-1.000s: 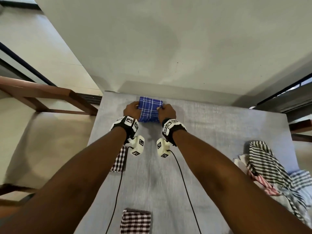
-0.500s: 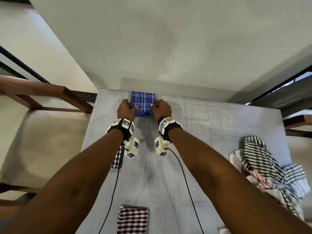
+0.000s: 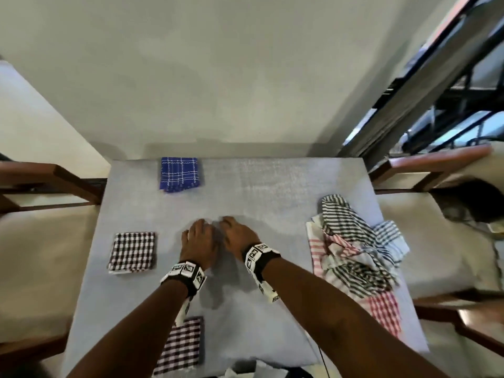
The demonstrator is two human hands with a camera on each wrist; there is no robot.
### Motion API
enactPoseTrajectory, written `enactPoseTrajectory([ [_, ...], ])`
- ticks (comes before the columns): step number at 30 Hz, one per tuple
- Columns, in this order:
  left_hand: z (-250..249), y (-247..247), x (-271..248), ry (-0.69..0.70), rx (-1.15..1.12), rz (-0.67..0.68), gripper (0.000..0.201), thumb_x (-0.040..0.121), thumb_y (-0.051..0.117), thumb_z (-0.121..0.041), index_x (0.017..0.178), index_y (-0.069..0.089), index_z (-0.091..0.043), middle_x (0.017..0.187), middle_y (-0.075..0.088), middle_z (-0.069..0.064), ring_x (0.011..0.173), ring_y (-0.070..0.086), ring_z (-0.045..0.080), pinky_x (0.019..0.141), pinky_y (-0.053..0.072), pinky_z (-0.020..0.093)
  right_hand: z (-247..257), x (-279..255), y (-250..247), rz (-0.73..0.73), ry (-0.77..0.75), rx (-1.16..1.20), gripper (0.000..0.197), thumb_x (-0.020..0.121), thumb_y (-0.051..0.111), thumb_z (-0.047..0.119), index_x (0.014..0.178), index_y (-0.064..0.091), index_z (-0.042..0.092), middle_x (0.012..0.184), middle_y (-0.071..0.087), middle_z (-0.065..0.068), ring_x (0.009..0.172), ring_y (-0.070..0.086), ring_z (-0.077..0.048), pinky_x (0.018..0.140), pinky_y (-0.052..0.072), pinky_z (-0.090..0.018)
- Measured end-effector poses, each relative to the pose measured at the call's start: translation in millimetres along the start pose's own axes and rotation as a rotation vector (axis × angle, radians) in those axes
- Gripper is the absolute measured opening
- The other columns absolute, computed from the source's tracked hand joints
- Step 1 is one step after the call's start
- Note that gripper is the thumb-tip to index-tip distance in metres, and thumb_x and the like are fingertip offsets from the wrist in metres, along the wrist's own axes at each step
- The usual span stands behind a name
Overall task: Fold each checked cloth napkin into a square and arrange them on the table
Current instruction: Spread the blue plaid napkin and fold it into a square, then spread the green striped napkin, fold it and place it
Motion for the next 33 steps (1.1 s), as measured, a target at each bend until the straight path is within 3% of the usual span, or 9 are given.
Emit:
enactPoseTrajectory([
  [4,-32.4,14.2,-31.4,-0.102,0.078,0.063,0.062,0.091,0.047,-0.039,0.146,0.029,-0.014,0.157,0.019,0.012,0.145,0.019,0.029,0.116,0.012,0.05,-36.1,-55.0,-5.0,0.023,-0.024,-0.057,0.046,0.094,0.051,0.02,0.139,0.05,0.014,0.143,0.048,-0.009,0.113,0.058,-0.038,0.091,0.051,-0.045],
  [7,-62.7,16.5,-48.4,-0.06,0.13,0.064,0.062,0.091,0.047,-0.04,0.145,0.031,-0.015,0.156,0.021,0.011,0.144,0.019,0.028,0.116,0.012,0.052,-62.8,-89.2,-26.0,-0.045,-0.028,-0.031,0.04,0.093,0.05,0.02,0.131,0.058,0.019,0.131,0.058,-0.007,0.11,0.061,-0.032,0.091,0.051,-0.041],
  [11,-114.0,26.4,-53.5,0.162,0.091,0.21,0.055,0.094,0.046,-0.04,0.143,0.036,-0.018,0.154,0.027,0.007,0.14,0.027,0.027,0.113,0.024,0.044,-118.7,-123.7,-75.3,-0.228,0.017,-0.086,0.033,0.089,0.052,0.013,0.119,0.065,0.015,0.122,0.063,-0.008,0.113,0.058,-0.028,0.096,0.047,-0.037],
  [16,-127.4,42.7,-54.7,0.073,0.121,0.367,0.059,0.097,0.041,-0.046,0.149,0.03,-0.02,0.161,0.01,0.008,0.145,0.02,0.029,0.118,0.02,0.044,-199.2,-182.6,-139.3,-0.559,0.161,-0.158,0.027,0.077,0.049,0.021,0.093,0.069,0.012,0.096,0.065,-0.015,0.094,0.062,-0.039,0.079,0.052,-0.043],
  [20,-125.1,51.6,-57.7,0.064,0.119,0.352,0.064,0.095,0.046,-0.044,0.15,0.025,-0.019,0.162,0.004,0.006,0.146,0.02,0.027,0.117,0.023,0.042,-255.8,-231.5,-133.3,-0.376,0.41,-0.28,0.055,0.078,0.053,0.052,0.119,0.059,0.015,0.127,0.054,-0.013,0.12,0.047,-0.037,0.097,0.04,-0.05],
  [23,-119.6,52.9,-59.6,0.065,0.111,0.334,0.066,0.093,0.05,-0.042,0.151,0.024,-0.021,0.162,0.002,0.003,0.146,0.022,0.025,0.116,0.026,0.04,-289.0,-261.0,-107.7,-0.246,0.54,-0.34,0.073,0.076,0.056,0.068,0.132,0.048,0.021,0.136,0.046,-0.007,0.127,0.042,-0.032,0.098,0.036,-0.05],
  [26,-117.8,54.5,-60.3,0.054,0.057,0.339,0.068,0.092,0.052,-0.041,0.151,0.025,-0.022,0.163,0.002,0.001,0.145,0.025,0.023,0.116,0.027,0.038,-301.0,-273.0,-96.5,-0.22,0.558,-0.322,0.056,0.087,0.059,0.045,0.134,0.044,0.017,0.137,0.045,-0.009,0.124,0.046,-0.033,0.097,0.042,-0.05],
  [29,-116.4,54.6,-62.8,0.035,0.038,0.349,0.068,0.092,0.053,-0.04,0.152,0.024,-0.021,0.162,0.002,0.001,0.145,0.025,0.022,0.116,0.026,0.037,-289.4,-270.4,-110.3,-0.327,0.454,-0.317,0.041,0.09,0.055,0.017,0.129,0.052,0.008,0.127,0.056,-0.018,0.11,0.057,-0.039,0.084,0.05,-0.048],
  [33,-116.0,58.3,-64.9,0.014,0.035,0.376,0.071,0.093,0.052,-0.04,0.153,0.019,-0.02,0.162,0.0,0.002,0.147,0.018,0.022,0.118,0.022,0.037,-271.8,-271.0,-130.9,-0.383,0.37,-0.259,0.044,0.1,0.046,0.022,0.142,0.047,0.015,0.13,0.059,-0.016,0.106,0.06,-0.039,0.084,0.052,-0.046],
])
Point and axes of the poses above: each hand's wrist, its own x-axis towards the middle knuckle, its own y-axis out of the palm, z = x × y, the point moved 8 cm from there along x, towards the middle knuckle
